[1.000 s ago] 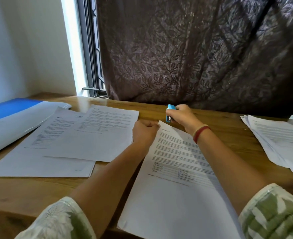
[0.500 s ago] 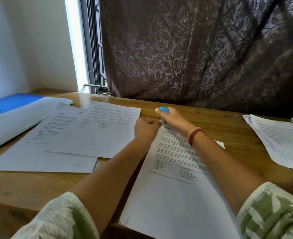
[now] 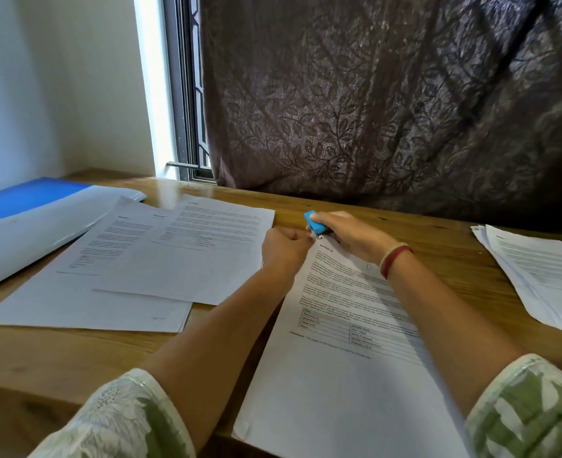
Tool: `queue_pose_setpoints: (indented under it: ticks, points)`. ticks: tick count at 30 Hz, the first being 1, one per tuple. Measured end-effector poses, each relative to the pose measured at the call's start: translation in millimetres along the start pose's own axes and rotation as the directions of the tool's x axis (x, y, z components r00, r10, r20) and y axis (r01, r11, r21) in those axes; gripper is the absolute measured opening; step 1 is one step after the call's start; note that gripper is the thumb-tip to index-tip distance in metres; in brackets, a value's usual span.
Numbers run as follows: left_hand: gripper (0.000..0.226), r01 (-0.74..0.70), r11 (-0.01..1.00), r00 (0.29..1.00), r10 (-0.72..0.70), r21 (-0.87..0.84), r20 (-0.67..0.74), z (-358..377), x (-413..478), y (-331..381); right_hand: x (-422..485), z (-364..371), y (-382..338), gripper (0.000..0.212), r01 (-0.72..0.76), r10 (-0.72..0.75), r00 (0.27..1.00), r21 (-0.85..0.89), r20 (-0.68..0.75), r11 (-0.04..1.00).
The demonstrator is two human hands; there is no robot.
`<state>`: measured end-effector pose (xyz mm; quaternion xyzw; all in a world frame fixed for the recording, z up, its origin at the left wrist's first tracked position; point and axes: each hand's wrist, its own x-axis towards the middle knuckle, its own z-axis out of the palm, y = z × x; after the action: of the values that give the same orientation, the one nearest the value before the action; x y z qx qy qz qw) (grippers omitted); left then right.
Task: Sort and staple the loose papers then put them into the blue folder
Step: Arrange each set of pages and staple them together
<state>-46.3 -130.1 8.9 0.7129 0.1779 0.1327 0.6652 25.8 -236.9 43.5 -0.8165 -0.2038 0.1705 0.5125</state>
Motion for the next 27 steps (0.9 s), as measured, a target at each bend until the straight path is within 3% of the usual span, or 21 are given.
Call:
queue_pose_setpoints:
  ticks: [7,11,17,27]
  points:
    - [0.019,0.016,1.000,1.000,-0.016,0.011,-0.002,1.7,-0.1,0.4,-3.6,-23.6,4.2,0.054,-0.094,0.080,0.989,0.110,0.126,0.989]
    - [0.022,0.011,1.000,1.000,-0.011,0.027,0.005,2.9,0.0,-0.5,-6.2,-29.6,6.8,0.033,-0.132,0.112,0.977,0.106,0.180,0.986]
    - [0.015,0.039,0.999,0.999,-0.039,-0.002,-0.029,2.3,2.1,-0.2,-6.8,-17.9,-2.2,0.028,-0.121,0.119,0.992,0.061,0.040,0.991]
    - [0.008,-0.001,0.999,0.999,-0.001,-0.048,-0.045,1.2,-0.2,-1.5,-3.5,-9.0,-1.2,0.027,-0.084,0.087,0.996,0.131,-0.018,0.988]
